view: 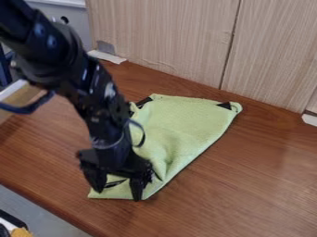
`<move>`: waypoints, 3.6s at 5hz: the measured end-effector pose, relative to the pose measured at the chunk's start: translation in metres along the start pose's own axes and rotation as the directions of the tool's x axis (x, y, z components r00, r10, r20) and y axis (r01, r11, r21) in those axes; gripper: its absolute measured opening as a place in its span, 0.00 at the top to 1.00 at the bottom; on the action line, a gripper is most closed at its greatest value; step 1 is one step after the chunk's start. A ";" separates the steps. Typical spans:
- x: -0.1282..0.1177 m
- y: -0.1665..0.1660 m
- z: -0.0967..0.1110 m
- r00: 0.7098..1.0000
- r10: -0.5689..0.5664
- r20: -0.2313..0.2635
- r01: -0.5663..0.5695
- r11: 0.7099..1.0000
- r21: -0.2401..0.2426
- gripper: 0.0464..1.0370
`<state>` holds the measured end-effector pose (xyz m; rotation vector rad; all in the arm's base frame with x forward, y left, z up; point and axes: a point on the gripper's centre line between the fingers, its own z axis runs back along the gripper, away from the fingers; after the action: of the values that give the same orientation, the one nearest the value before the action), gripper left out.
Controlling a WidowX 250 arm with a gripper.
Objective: Fold the cloth from the bottom to the top
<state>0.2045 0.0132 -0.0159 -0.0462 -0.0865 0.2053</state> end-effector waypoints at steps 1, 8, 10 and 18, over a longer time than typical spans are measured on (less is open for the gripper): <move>-0.011 0.014 -0.008 1.000 0.010 -0.028 -0.009 1.000 0.014 0.04; 0.000 0.000 0.009 0.992 -0.102 -0.076 0.104 0.994 0.021 0.96; 0.038 -0.013 0.043 0.992 -0.127 -0.019 0.127 0.991 0.040 0.96; 0.163 -0.055 -0.013 0.978 -0.209 0.011 0.209 0.978 -0.021 0.94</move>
<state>0.3759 -0.0081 -0.0130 -0.0579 -0.1016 -0.0055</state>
